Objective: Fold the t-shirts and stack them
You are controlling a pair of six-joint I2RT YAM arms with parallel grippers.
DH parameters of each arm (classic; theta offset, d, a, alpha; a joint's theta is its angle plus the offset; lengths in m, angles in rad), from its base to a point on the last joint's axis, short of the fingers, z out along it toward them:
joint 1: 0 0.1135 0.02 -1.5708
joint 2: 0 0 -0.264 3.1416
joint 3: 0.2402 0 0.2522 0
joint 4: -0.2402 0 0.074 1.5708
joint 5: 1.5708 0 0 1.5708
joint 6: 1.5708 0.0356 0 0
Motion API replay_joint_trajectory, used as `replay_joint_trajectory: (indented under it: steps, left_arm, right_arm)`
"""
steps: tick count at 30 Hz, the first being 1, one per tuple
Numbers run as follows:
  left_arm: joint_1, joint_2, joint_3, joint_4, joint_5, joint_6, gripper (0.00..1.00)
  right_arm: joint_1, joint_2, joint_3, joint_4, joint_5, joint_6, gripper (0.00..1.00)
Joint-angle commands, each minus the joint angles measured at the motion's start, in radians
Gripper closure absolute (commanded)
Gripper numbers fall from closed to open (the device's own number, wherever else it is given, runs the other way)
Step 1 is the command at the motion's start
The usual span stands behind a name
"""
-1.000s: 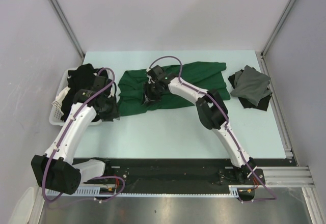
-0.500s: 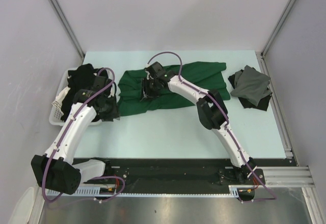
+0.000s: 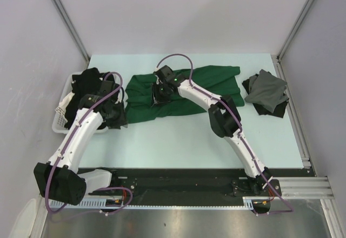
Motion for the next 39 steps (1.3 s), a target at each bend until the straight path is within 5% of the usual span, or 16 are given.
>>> replay_joint_trajectory:
  steps: [1,11,39]
  left_arm:
    - [0.004,-0.004,0.020,0.005,0.014,-0.015,0.62]
    - [0.004,0.010,0.029,0.004,0.013,-0.015,0.62]
    - [0.004,0.019,0.001,0.013,0.011,-0.015,0.62]
  right_arm:
    - [0.006,0.009,0.053,-0.004,0.017,-0.018,0.64]
    - [0.003,0.001,0.057,0.004,0.042,-0.032,1.00]
    - [-0.063,0.010,0.079,0.142,0.091,-0.015,1.00]
